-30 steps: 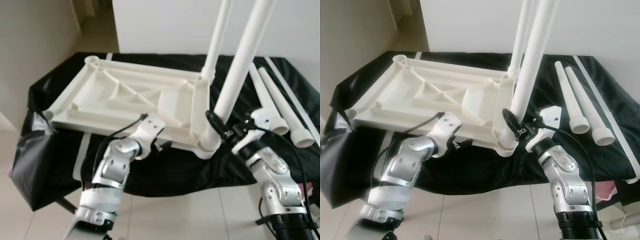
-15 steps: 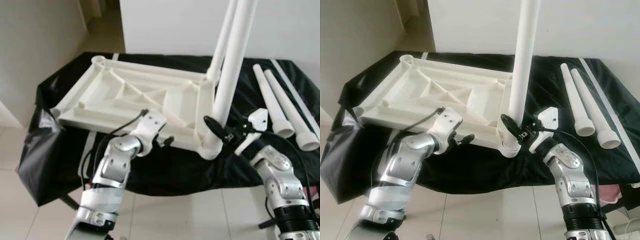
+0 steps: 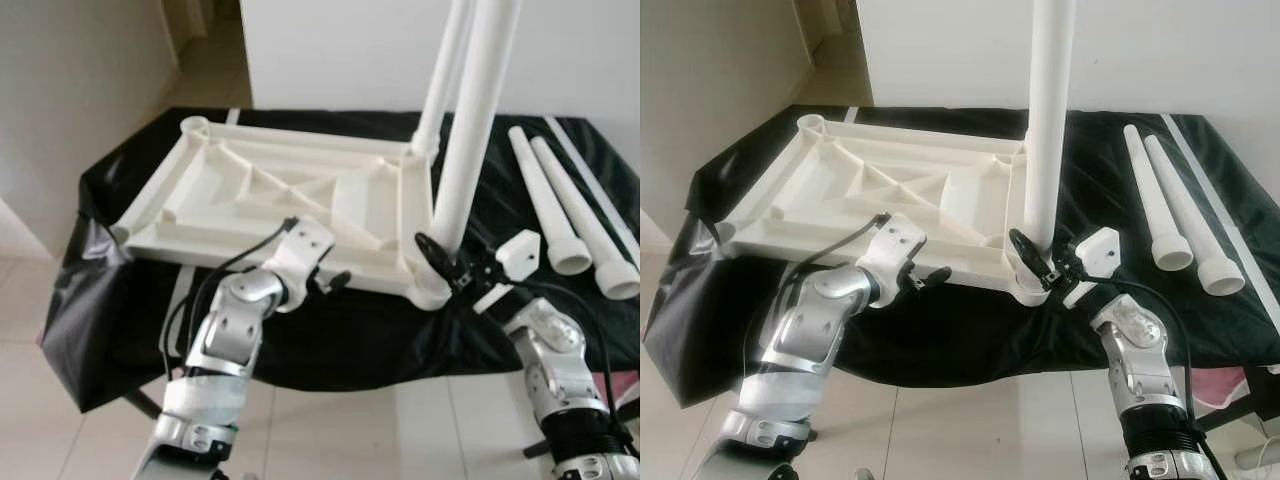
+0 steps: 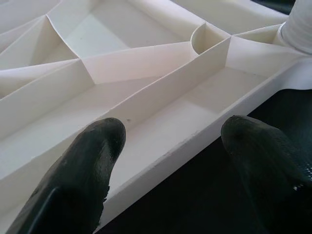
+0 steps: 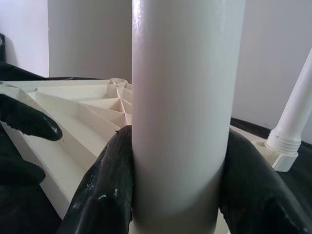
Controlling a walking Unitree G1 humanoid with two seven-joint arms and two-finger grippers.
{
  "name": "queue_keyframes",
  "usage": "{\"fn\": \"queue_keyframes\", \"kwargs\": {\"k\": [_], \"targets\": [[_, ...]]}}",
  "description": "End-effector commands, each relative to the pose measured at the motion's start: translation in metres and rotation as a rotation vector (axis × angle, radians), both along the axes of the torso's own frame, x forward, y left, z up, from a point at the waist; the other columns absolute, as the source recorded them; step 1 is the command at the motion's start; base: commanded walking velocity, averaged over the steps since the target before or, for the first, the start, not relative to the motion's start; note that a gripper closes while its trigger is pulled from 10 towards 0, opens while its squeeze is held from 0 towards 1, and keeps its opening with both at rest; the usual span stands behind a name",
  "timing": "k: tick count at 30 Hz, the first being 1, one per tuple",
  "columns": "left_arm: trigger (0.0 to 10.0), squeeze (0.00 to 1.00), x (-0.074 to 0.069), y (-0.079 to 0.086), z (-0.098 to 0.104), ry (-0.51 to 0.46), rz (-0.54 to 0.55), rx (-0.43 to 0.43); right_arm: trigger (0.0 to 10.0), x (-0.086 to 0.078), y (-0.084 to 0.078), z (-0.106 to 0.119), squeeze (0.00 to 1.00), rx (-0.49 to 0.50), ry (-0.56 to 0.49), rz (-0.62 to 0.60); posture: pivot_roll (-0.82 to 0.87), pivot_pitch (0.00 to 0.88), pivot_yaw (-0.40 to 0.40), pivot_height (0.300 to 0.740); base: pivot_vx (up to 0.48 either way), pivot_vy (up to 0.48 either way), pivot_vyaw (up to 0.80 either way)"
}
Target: Building children table
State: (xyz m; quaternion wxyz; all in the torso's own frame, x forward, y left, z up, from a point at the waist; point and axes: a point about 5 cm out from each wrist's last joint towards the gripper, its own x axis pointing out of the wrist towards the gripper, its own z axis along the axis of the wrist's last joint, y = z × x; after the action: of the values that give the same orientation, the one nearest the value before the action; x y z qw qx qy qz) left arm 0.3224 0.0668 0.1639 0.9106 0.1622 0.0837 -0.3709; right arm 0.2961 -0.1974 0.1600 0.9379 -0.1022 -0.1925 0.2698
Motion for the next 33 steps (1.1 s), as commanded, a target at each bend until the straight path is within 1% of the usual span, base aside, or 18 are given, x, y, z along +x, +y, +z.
{"fn": "queue_keyframes", "kwargs": {"k": [1,6,12,14,20,22,23,25,31,32,33], "targets": [[10.0,0.0,0.002,0.003,0.002,-0.04,0.111,-0.001,10.0,-0.002,-0.009,-0.016,0.0,-0.011,0.057,-0.043,0.0,0.05,0.037,0.74,0.0,0.0,0.0],[10.0,0.0,0.002,0.003,0.002,-0.04,0.104,-0.002,10.0,-0.003,-0.014,-0.026,0.0,0.004,0.072,-0.051,0.0,0.051,0.04,0.74,0.0,0.0,0.0],[10.0,0.0,0.002,0.002,0.003,-0.041,0.102,-0.003,10.0,-0.008,-0.017,-0.036,0.0,-0.018,0.12,0.013,0.0,0.055,0.044,0.74,0.0,0.0,0.0],[10.0,0.0,0.002,0.002,0.004,-0.042,0.1,-0.006,10.0,-0.008,-0.021,-0.038,0.0,0.006,0.154,0.04,0.0,0.056,0.044,0.74,0.0,0.0,0.0],[10.0,0.0,0.001,0.002,0.004,-0.042,0.101,-0.008,10.0,-0.006,-0.029,-0.037,0.0,0.051,0.179,0.068,0.0,0.058,0.043,0.74,0.0,0.0,0.0],[10.0,0.0,0.001,0.002,0.004,-0.041,0.102,-0.009,10.0,-0.005,-0.033,-0.036,0.0,0.091,0.201,0.098,0.0,0.061,0.044,0.74,0.0,0.0,0.0],[10.0,0.0,0.0,0.002,0.005,-0.042,0.102,-0.009,10.0,-0.005,-0.036,-0.033,0.0,0.134,0.215,0.129,0.0,0.063,0.041,0.74,0.0,0.0,0.0],[10.0,0.0,0.0,0.002,0.005,-0.041,0.103,-0.01,10.0,-0.004,-0.039,-0.031,0.0,0.157,0.223,0.137,0.0,0.063,0.041,0.74,0.0,0.0,0.0],[10.0,0.0,0.0,0.002,0.005,-0.042,0.106,-0.01,10.0,-0.001,-0.045,-0.033,0.0,0.162,0.262,0.138,0.0,0.066,0.042,0.74,0.0,0.0,0.0],[10.0,0.0,0.0,0.002,0.005,-0.042,0.105,-0.01,10.0,0.0,-0.047,-0.033,0.0,0.175,0.272,0.138,0.0,0.069,0.04,0.74,0.0,0.0,0.0],[10.0,0.0,0.0,0.002,0.005,-0.042,0.106,-0.011,10.0,0.003,-0.05,-0.034,0.0,0.197,0.309,0.13,0.0,0.071,0.038,0.74,0.0,0.0,0.0]]}}
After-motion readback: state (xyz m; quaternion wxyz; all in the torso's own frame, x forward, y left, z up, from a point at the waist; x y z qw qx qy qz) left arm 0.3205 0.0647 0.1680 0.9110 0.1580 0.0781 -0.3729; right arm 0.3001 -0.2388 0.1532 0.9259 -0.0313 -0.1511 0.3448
